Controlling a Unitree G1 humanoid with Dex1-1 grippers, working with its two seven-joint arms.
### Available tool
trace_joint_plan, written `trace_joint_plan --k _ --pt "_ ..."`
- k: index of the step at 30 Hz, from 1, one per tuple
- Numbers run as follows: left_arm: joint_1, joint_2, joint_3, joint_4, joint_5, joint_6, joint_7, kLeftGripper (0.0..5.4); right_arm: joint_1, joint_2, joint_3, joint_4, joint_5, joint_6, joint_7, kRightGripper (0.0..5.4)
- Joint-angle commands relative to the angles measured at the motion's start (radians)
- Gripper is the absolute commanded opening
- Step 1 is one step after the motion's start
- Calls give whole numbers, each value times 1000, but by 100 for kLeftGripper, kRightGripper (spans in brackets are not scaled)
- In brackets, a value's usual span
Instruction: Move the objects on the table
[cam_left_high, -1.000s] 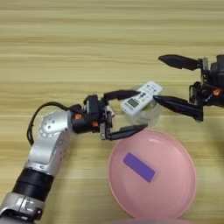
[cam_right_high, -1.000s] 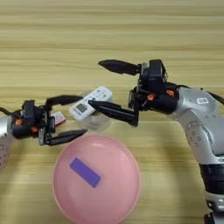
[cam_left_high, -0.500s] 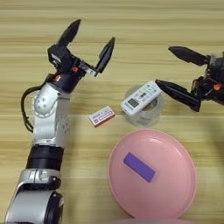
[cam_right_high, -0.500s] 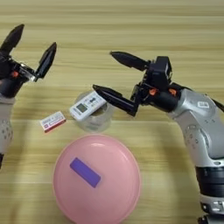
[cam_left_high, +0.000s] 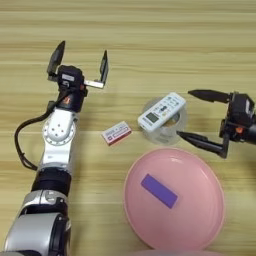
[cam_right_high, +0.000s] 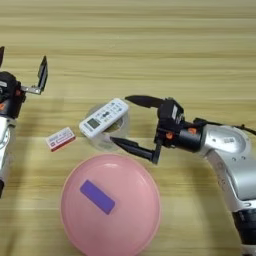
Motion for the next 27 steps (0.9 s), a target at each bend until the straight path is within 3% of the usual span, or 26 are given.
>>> trace_joint_plan --k 1,7,18,27 --pt "-13 7 3 57 -19 -17 19 537 -6 -37 51 77 -129 -78 -9 540" --pt "-29 14 -2 108 -23 -39 27 537 -29 -47 108 205 -315 -182 -88 540" --pt "-39 19 -11 140 -44 -58 20 537 -21 -37 152 249 -435 -214 -184 540" --pt "-40 22 -16 150 -46 -63 18 537 -21 -23 177 248 -471 -193 -237 540"
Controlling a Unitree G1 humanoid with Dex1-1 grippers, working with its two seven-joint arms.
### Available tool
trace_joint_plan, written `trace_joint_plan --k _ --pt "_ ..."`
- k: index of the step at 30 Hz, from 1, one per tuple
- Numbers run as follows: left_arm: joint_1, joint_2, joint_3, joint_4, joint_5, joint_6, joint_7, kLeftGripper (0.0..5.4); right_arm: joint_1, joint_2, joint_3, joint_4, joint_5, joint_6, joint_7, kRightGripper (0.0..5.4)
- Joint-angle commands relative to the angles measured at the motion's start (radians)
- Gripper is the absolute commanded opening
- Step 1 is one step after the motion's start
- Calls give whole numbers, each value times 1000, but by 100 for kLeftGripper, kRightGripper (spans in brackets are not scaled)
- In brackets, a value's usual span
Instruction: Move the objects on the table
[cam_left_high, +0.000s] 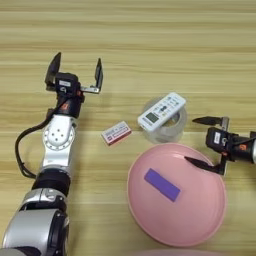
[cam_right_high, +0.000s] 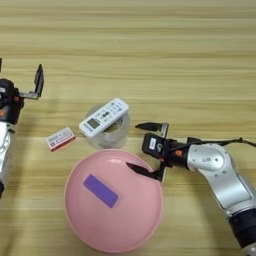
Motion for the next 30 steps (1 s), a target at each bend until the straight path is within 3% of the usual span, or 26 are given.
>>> trace_joint_plan --k 1,15,23,30 --pt "-18 10 -6 13 -7 -13 -4 537 -12 7 11 5 -33 25 -34 540" --pt "-25 11 -7 26 -9 -21 -7 537 -91 47 -7 88 -92 43 -174 540" --pt "-28 11 -6 35 -10 -24 -9 537 -122 62 -24 112 -84 47 -222 540" --pt "-30 10 -5 40 -12 -26 -11 537 -123 67 -35 84 -47 46 -204 540"
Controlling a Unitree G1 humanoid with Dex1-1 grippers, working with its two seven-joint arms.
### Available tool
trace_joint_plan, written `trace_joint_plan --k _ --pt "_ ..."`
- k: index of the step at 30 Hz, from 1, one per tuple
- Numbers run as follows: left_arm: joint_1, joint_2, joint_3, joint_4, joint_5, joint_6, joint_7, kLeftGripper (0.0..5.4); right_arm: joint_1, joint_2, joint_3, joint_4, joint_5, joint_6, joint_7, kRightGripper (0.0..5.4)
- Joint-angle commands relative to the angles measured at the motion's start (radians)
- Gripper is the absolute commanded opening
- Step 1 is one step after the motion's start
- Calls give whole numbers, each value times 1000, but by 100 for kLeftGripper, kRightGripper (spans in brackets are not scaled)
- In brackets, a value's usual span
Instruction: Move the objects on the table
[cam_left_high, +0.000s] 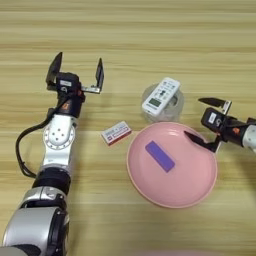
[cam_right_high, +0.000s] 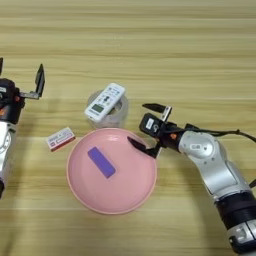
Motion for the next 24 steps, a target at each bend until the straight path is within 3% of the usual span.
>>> trace_joint_plan --k 1,14,19,24 --pt "-16 7 -4 9 -11 -8 -4 537 -13 -1 -23 -33 38 10 21 540" --pt "-21 5 -4 20 -12 -12 -7 537 9 -5 -103 -265 249 118 115 540" --pt "-21 4 -5 22 -12 -13 -9 537 16 56 -123 -330 335 205 76 540" --pt "-22 3 -4 23 -13 -14 -10 537 10 141 -117 -333 350 258 -9 540"
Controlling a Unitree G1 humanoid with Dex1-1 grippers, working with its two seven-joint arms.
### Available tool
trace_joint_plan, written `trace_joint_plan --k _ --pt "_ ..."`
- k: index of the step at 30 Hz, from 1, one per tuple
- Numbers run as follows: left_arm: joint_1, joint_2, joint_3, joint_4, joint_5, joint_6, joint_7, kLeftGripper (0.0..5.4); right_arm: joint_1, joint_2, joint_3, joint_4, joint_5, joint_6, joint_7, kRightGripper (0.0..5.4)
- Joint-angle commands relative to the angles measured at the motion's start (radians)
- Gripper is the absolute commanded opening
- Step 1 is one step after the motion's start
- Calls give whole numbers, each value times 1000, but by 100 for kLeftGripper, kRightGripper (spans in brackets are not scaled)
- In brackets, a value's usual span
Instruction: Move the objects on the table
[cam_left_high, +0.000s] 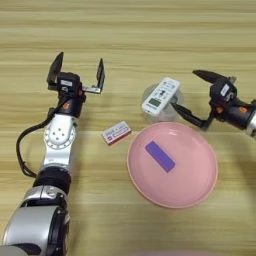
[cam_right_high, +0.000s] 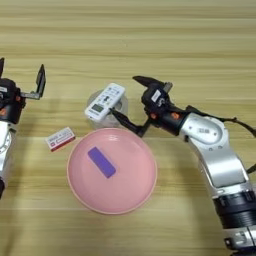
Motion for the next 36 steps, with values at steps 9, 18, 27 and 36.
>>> trace_joint_plan --k 9,18,27,36 --pt "-23 4 1 24 -16 -11 -3 537 -50 247 21 93 5 61 -215 540" --pt "-28 1 2 33 -18 -12 0 537 -126 356 76 208 -143 -34 -389 540" --pt "-31 -1 0 35 -15 -18 6 537 -174 372 203 325 -348 -102 -453 540" --pt "-30 -1 0 36 -15 -17 11 537 -187 381 223 400 -430 -99 -513 540"
